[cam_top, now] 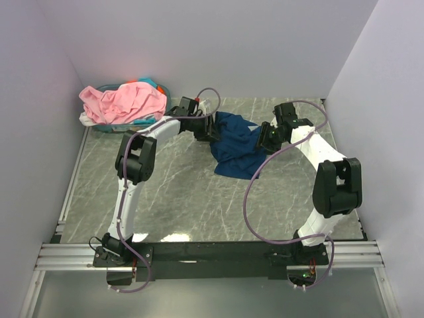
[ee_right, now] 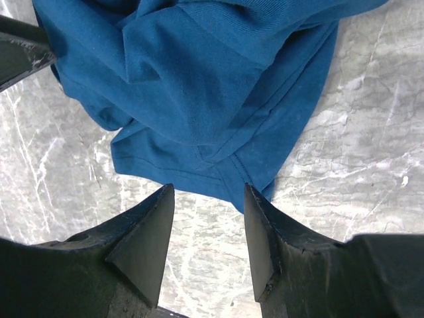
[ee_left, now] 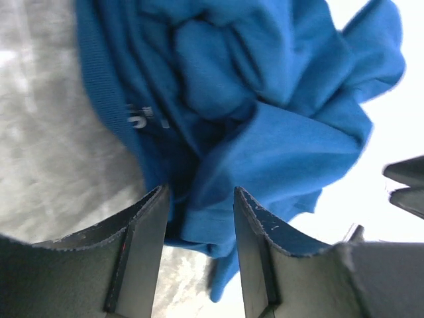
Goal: Fold and stack the t-shirts
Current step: Flatten the tshirt out
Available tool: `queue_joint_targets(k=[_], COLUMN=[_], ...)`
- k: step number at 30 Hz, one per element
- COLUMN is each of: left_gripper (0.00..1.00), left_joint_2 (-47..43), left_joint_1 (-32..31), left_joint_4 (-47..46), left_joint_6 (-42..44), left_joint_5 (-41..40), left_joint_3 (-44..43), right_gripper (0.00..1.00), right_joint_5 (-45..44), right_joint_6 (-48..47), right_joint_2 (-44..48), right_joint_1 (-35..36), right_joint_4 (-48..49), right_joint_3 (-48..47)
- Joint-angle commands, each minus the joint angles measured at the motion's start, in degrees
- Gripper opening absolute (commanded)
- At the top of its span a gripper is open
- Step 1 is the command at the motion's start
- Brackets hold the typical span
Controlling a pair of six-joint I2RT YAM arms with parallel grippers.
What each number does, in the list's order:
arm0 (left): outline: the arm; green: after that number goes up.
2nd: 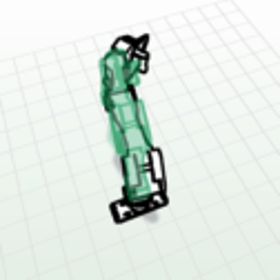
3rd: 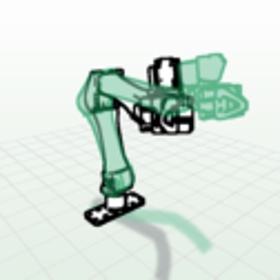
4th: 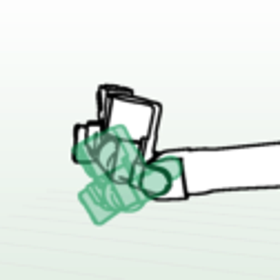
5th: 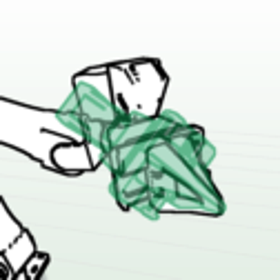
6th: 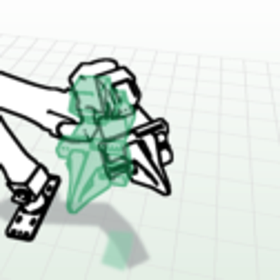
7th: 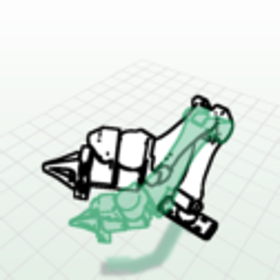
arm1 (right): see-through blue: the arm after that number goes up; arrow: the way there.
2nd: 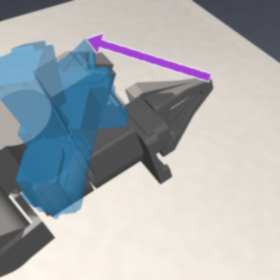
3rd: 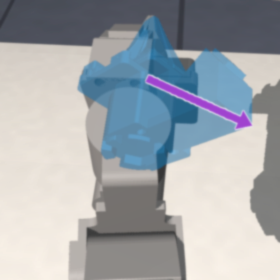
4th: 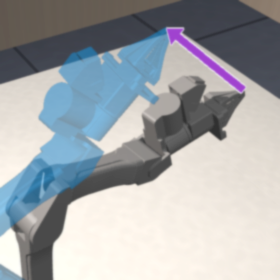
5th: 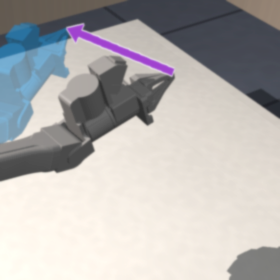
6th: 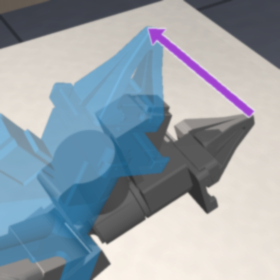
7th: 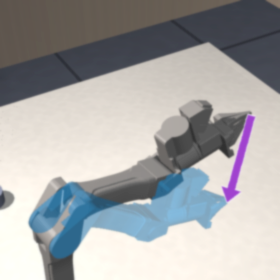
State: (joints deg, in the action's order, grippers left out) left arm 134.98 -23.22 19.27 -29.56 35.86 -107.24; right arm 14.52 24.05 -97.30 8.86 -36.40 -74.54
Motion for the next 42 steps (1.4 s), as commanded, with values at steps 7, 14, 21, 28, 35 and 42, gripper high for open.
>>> queue_joint_targets(k=[7, 14, 21, 28, 35, 42], left_gripper=[0.48, 0.43, 0.41, 0.42, 0.42, 0.4], left_joint_2=[-1.5, -4.1, -5.6, -6.4, -6.8, -7.5], left_joint_1=[0.1, 0.1, 0.1, 0.0, -0.1, -0.7], left_joint_4=[-0.1, -4.1, -7.0, -9.6, -10.6, -12.2], left_joint_6=[1.8, 0.6, -0.8, -2.2, -2.7, -2.9], left_joint_5=[-3.1, 0.4, 3.0, 4.7, 4.7, 6.2], left_joint_3=[1.5, 7.1, 10.4, 10.6, 11.3, 11.6], right_gripper=[0.53, 0.53, 0.53, 0.53, 0.53, 0.52], right_joint_5=[1.0, 1.0, 1.1, 0.9, 0.9, 0.9], right_joint_6=[0.6, 0.8, 1.0, 1.0, 0.8, 0.7], right_joint_2=[1.5, 1.3, 1.4, 2.1, 2.4, 2.3], right_joint_1=[0.4, 0.5, 0.7, 0.9, 0.9, 1.0], right_joint_4=[1.8, 1.9, 2.3, 2.6, 2.5, 2.4], right_joint_3=[1.2, 1.5, 2.0, 3.0, 3.4, 3.2])
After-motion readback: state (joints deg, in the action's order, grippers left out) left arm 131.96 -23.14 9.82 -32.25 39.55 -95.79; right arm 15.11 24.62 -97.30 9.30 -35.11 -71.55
